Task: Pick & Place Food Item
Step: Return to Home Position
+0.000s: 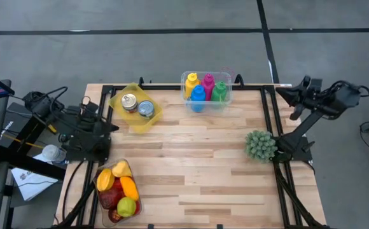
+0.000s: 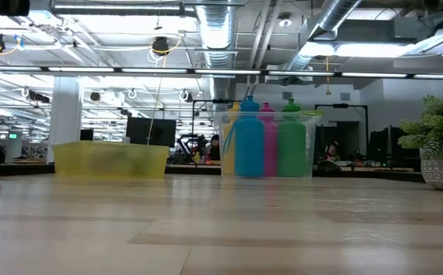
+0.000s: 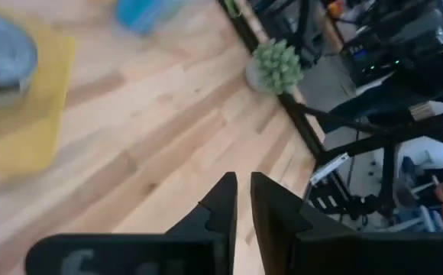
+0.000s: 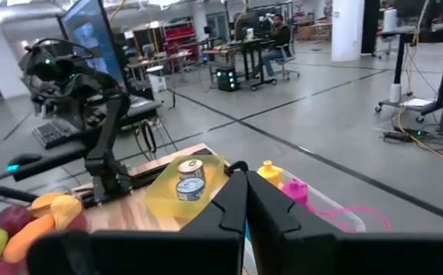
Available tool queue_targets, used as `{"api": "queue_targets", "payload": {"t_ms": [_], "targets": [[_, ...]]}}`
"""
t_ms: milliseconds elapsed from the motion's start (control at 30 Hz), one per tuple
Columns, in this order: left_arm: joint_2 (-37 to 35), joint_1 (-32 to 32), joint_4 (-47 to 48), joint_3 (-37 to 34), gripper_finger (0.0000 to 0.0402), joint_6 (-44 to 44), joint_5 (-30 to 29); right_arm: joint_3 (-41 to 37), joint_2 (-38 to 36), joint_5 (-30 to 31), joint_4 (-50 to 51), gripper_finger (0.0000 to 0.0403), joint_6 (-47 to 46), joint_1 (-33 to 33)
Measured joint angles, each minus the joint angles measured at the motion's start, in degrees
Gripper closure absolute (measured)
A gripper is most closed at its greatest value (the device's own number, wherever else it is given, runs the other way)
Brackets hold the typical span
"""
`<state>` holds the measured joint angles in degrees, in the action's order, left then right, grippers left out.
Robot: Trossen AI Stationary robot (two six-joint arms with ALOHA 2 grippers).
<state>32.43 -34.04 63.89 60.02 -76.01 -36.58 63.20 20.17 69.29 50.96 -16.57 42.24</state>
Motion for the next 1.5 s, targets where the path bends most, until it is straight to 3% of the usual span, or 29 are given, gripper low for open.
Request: {"api": "queue_targets", "payload": {"t_ms": [233,300,500,600,733,900,1067,1167,1267,1333,1400,1500], "targets": [[-2.3,0.0,-7.9,0.0,0.0375,14.2,-2.0,-7.4,-10.1,2.0,-0.6,0.0402,-4.2,-0.1],[-3.6,0.0,-14.3,-0.9,0.0376,17.6,-1.1,-10.0,-12.9,2.0,-0.6,0.0402,-5.8,0.1],[-6.3,0.0,-54.7,-13.0,0.0373,37.9,12.8,-17.9,-19.7,1.5,-1.0,0.0402,-9.8,0.1],[-6.0,0.0,-75.1,-20.1,0.0373,45.1,19.8,-20.2,-19.7,1.3,-0.3,0.0402,-10.9,0.1],[-5.2,0.0,-91.2,-27.0,0.0373,47.7,27.9,-21.0,-19.4,-0.3,-3.2,0.0403,-10.4,-0.2],[-4.7,0.0,-94.8,-31.2,0.0373,47.2,29.4,-20.8,-19.8,0.3,-4.6,0.0403,-6.3,-0.6],[-2.9,0.1,-95.7,-32.9,0.0372,47.3,29.4,-20.8,-19.8,5.6,-4.9,0.0401,-6.2,-1.9],[-4.8,3.0,-95.1,-33.0,0.0372,54.6,39.2,-21.0,-19.8,5.6,-4.1,0.04,-6.6,-2.3],[-7.4,6.6,-100.6,-34.2,0.0372,53.4,52.9,-21.4,-19.8,5.6,-0.6,0.04,-8.4,-2.2],[-9.4,8.5,-105.0,-36.2,0.0372,53.2,58.9,-21.9,-19.8,5.6,2.0,0.0401,-11.4,-2.0],[-12.3,10.2,-104.0,-38.9,0.0372,52.4,59.2,-23.3,-19.8,5.6,2.6,0.0402,-13.9,-1.3],[-15.1,12.3,-103.2,-44.6,0.0372,52.1,50.5,-26.1,-19.8,4.2,2.5,0.0402,-17.4,0.5]]}}
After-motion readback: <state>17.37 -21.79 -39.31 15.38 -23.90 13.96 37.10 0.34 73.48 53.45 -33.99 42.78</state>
